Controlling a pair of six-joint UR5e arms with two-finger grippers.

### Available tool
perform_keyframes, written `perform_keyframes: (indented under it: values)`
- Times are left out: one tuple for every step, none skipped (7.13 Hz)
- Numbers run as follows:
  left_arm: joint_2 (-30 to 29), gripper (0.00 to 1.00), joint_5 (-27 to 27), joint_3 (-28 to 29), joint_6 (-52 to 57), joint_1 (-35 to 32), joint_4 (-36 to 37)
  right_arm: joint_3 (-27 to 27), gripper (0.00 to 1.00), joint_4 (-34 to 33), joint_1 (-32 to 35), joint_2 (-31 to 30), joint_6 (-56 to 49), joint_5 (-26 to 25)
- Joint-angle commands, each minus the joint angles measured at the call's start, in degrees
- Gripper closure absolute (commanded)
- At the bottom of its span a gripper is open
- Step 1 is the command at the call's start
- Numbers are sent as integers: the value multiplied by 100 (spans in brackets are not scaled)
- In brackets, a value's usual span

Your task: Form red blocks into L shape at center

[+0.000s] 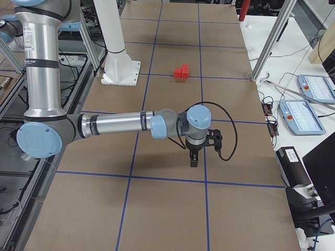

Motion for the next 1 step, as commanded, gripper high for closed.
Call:
perform_keyframes:
  values:
    - [0, 0, -8, -142, 0, 0, 16, -29, 0, 238, -12, -12, -7, -14]
